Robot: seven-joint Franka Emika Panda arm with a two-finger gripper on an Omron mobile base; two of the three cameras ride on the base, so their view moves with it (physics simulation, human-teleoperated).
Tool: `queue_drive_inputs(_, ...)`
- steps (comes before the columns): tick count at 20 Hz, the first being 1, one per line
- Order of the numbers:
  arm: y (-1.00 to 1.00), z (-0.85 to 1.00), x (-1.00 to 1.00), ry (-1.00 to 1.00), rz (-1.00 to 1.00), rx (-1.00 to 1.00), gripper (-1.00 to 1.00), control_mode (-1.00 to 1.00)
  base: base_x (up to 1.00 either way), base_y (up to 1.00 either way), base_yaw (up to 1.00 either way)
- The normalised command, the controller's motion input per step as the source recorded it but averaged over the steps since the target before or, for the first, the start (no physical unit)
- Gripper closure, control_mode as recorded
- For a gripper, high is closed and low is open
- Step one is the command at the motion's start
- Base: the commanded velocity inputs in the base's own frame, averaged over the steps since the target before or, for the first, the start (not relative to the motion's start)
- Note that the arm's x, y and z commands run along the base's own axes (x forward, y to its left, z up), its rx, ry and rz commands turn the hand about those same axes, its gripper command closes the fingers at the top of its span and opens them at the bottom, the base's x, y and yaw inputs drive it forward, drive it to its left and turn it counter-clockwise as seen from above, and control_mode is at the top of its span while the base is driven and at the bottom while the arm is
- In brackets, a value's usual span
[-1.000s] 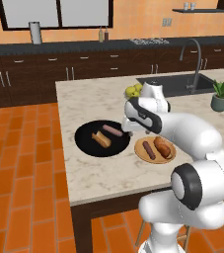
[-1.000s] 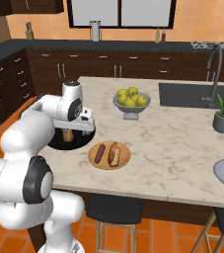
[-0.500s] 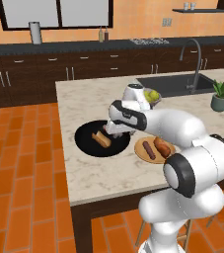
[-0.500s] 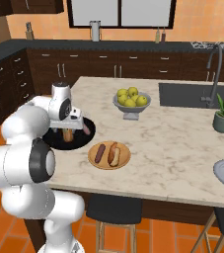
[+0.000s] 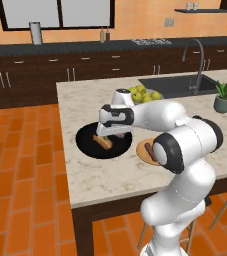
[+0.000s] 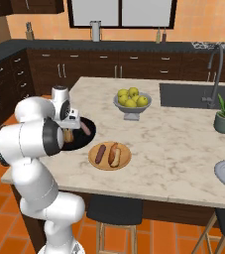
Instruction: Place one bun and one sausage from the bowl on each plate.
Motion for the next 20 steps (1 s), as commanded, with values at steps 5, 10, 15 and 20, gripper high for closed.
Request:
queue_drive_inputs(5, 0.1, -0.2, 0.2, 0.03, 0.03, 0.0, -1.0, -1.0, 0.0, 0.0, 0.0)
queue_drive_inputs(10, 0.01, -0.29, 0.26, 0.04, 0.0, 0.0, -1.0, -1.0, 0.0, 0.0, 0.0)
queue_drive_inputs(15, 0.0, -0.32, 0.26, 0.02, 0.01, 0.0, -1.0, -1.0, 0.0, 0.0, 0.0)
queue_drive_inputs(20, 0.0, -0.24, 0.27, 0.0, 0.01, 0.0, -1.0, -1.0, 0.0, 0.0, 0.0)
